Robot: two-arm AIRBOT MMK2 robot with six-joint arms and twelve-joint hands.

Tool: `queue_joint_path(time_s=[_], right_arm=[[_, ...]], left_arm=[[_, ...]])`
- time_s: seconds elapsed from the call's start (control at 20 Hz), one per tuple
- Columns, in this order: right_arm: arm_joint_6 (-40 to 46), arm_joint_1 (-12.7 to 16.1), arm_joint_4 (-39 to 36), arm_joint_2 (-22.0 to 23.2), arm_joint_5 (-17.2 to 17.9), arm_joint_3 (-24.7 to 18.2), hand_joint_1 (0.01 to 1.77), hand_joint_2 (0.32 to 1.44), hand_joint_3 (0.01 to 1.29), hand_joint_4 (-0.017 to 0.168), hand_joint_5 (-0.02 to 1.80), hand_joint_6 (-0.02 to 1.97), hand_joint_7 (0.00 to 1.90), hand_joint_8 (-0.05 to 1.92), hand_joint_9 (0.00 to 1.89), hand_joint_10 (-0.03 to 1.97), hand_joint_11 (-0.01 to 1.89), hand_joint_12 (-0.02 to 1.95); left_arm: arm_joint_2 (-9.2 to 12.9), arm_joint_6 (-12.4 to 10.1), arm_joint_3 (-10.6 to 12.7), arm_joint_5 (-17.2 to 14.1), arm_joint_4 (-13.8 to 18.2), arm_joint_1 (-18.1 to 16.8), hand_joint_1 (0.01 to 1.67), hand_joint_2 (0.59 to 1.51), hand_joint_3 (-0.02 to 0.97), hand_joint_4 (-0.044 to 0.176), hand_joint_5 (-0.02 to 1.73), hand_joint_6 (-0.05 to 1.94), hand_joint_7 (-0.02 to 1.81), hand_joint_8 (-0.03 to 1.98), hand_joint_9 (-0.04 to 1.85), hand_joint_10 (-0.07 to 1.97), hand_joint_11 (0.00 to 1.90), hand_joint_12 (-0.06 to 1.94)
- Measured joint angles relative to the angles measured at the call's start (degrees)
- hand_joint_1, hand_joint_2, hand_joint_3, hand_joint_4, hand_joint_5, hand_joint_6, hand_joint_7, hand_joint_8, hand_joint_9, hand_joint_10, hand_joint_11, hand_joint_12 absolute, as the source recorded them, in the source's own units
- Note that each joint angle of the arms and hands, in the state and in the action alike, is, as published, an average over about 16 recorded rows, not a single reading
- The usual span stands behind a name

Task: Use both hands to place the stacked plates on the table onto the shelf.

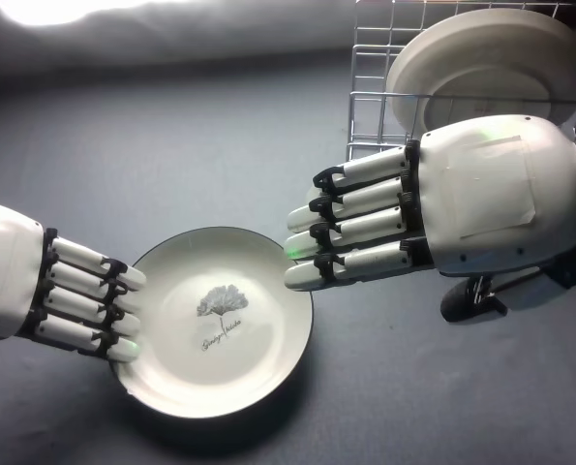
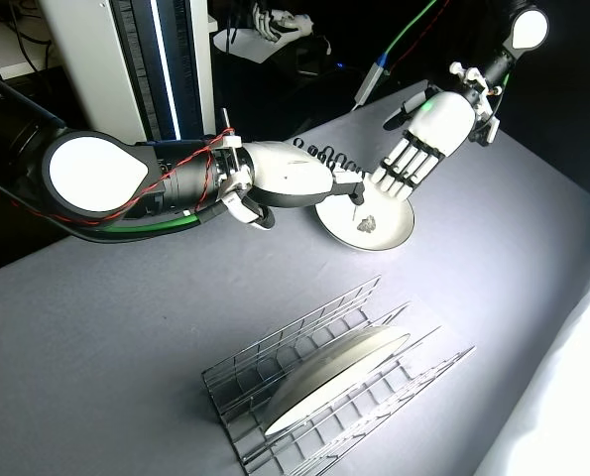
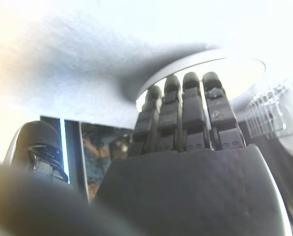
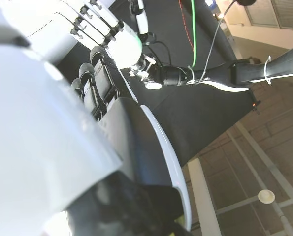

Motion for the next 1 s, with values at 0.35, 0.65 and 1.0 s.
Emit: queue_joint_path(time_s=[0.35, 0.65, 1.0], right_arm=[[-0.07, 0.02, 0.0, 0.05, 0.03, -0.04, 1.08, 0.98, 0.01, 0.002, 0.12, 0.01, 0.12, 0.01, 0.14, 0.01, 0.01, 0.74], [-0.11, 0.04, 0.0, 0.16, -0.03, -0.09, 1.1, 0.99, 0.01, 0.002, 0.1, 0.01, 0.1, 0.01, 0.12, 0.01, 0.01, 0.73], [-0.14, 0.06, 0.1, -1.06, -1.55, -0.06, 1.13, 0.98, 0.01, 0.003, 0.09, 0.01, 0.09, 0.01, 0.12, 0.01, 0.01, 0.8]], left_arm=[[-0.99, 0.37, 1.89, 0.44, -1.89, 2.7, 0.02, 1.104, 0.016, -0.005, 0.07, -0.02, 0.09, 0.0, 0.07, 0.0, 0.02, 0.04], [-1.45, 1.76, 2.4, 0.82, -4.54, 6.46, 0.02, 1.103, 0.016, -0.008, 0.06, -0.02, 0.08, -0.01, 0.07, 0.0, 0.02, 0.07], [-1.7, 3.23, 1.7, 1.67, -6.96, 9.57, 0.02, 1.097, 0.016, -0.01, 0.05, -0.03, 0.07, -0.01, 0.08, 0.0, 0.02, 0.15]])
